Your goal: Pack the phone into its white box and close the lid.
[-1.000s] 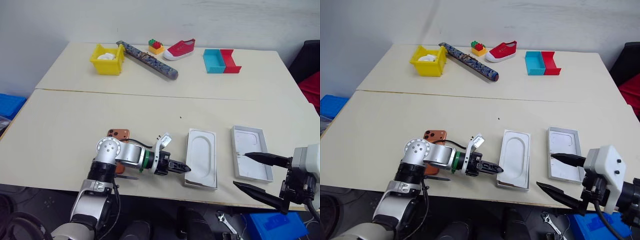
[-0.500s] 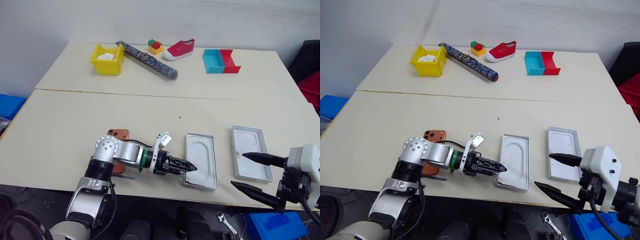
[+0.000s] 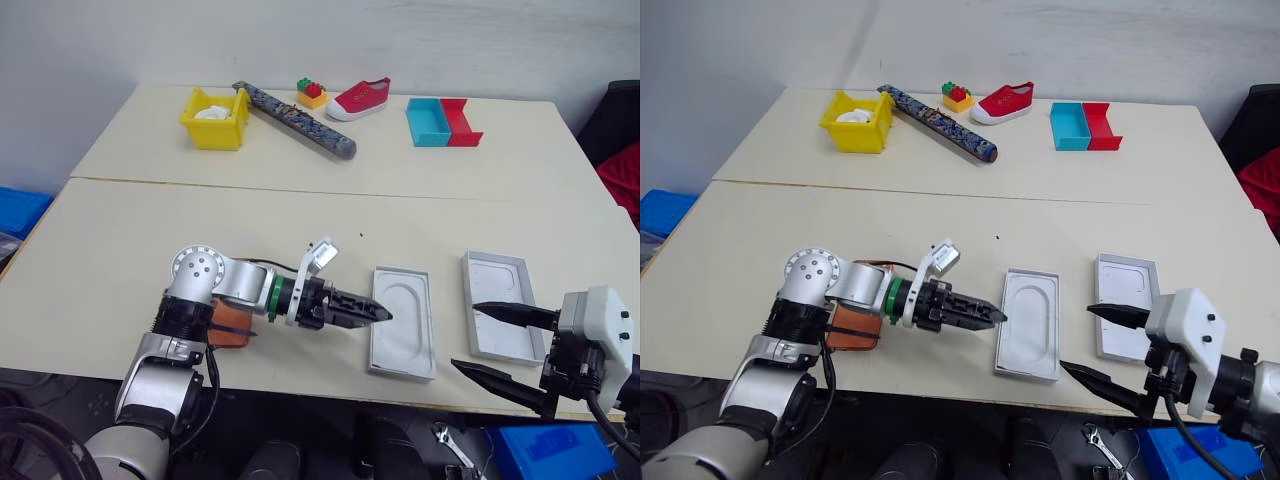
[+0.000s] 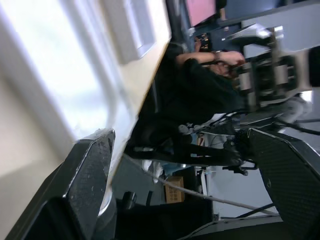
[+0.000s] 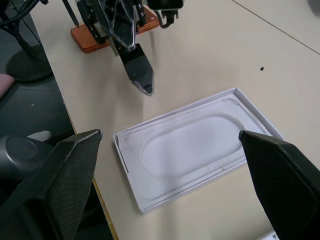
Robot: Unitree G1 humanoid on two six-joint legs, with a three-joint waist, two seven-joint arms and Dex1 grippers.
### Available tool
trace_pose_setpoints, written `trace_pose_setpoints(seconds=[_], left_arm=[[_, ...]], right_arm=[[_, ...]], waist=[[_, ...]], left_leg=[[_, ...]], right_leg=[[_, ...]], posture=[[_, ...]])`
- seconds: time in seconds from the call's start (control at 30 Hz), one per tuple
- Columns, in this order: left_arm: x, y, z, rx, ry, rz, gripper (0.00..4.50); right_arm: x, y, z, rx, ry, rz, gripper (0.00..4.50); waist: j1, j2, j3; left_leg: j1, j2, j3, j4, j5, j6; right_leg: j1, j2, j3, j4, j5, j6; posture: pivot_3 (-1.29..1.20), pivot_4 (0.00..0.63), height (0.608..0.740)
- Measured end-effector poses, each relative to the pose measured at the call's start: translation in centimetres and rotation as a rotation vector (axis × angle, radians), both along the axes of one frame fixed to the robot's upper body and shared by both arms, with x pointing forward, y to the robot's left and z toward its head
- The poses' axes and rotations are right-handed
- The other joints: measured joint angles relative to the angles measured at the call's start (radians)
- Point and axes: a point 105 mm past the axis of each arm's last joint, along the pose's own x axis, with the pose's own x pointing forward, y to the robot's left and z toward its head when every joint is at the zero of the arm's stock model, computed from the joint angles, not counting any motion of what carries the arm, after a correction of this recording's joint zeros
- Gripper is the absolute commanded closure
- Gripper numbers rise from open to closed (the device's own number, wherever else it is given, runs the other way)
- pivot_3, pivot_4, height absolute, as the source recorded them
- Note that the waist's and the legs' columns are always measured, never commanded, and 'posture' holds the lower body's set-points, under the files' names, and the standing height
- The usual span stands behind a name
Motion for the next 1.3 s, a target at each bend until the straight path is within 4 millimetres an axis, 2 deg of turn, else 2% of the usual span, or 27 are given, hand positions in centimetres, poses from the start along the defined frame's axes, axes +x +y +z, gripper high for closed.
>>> trace_pose_setpoints(seconds=[0.1,0.2,0.33,0.47,0.57,0.67,0.93,1.07,1.3], left_arm=[[0.4,1.1,0.2,0.017,-0.052,0.027,0.03],[1.3,3.0,1.1,0.059,-0.234,0.086,0.00],[1.8,5.3,1.3,0.089,-0.559,0.072,0.00],[1.4,5.6,1.1,0.029,-0.803,-0.007,0.00],[1.5,5.6,1.4,-0.007,-0.925,-0.016,0.00],[1.6,5.4,1.5,-0.022,-0.993,-0.017,0.00],[1.9,5.2,1.9,-0.038,-1.071,0.001,0.00],[1.9,5.2,1.7,-0.034,-1.074,-0.004,0.00],[1.9,5.1,1.6,-0.038,-1.071,-0.006,0.00]], right_arm=[[0.8,0.9,-0.3,-0.018,0.000,0.040,0.00],[1.8,1.9,-0.9,-0.050,0.002,0.073,0.64],[3.8,2.9,-2.5,-0.121,0.036,0.072,2.06],[5.8,3.1,-3.5,-0.198,0.045,0.017,3.50],[6.7,3.2,-4.1,-0.251,0.045,-0.013,4.41],[7.5,3.4,-5.3,-0.305,0.051,-0.028,4.47],[10.8,3.8,-7.1,-0.433,-0.012,-0.085,4.47],[12.6,3.7,-6.9,-0.478,-0.090,-0.116,4.47],[13.5,3.7,-6.8,-0.484,-0.131,-0.130,4.47]], waist=[[-0.012,-0.001,0.001],[-0.024,-0.001,0.001],[-0.028,0.002,0.002],[-0.019,0.003,0.003],[-0.017,0.003,0.003],[-0.019,0.003,0.003],[-0.026,0.003,0.002],[-0.027,0.003,0.002],[-0.027,0.003,0.002]], left_leg=[[0.000,0.000,0.001,0.000,0.000,0.000],[0.000,0.001,0.001,0.000,0.000,-0.002],[0.000,0.001,0.002,-0.001,0.000,-0.002],[-0.003,0.001,-0.001,0.000,0.000,-0.001],[-0.006,0.001,-0.003,0.000,0.000,-0.001],[-0.011,0.001,-0.005,0.001,0.000,0.000],[-0.011,0.001,-0.005,0.001,0.001,0.001],[-0.011,0.001,-0.005,0.001,0.001,0.001],[-0.012,0.000,-0.006,0.002,0.001,0.001]], right_leg=[[-0.001,0.001,0.001,0.001,0.000,0.000],[-0.001,0.001,0.000,0.001,0.000,-0.001],[-0.001,0.000,0.000,0.000,0.000,-0.001],[-0.001,-0.001,-0.003,-0.003,0.000,-0.002],[-0.002,-0.001,-0.005,-0.006,0.000,-0.001],[-0.005,-0.002,-0.007,-0.007,0.001,0.000],[-0.005,-0.002,-0.008,-0.006,0.001,0.000],[-0.005,-0.002,-0.008,-0.005,0.001,0.000],[-0.005,-0.002,-0.008,-0.004,0.001,0.000]], posture=[[0.00,0.150,0.740],[0.00,0.150,0.740],[0.00,0.150,0.740],[0.00,0.150,0.740],[0.00,0.150,0.740],[0.00,0.150,0.740],[0.00,0.150,0.740],[0.00,0.150,0.740],[0.00,0.150,0.740]])
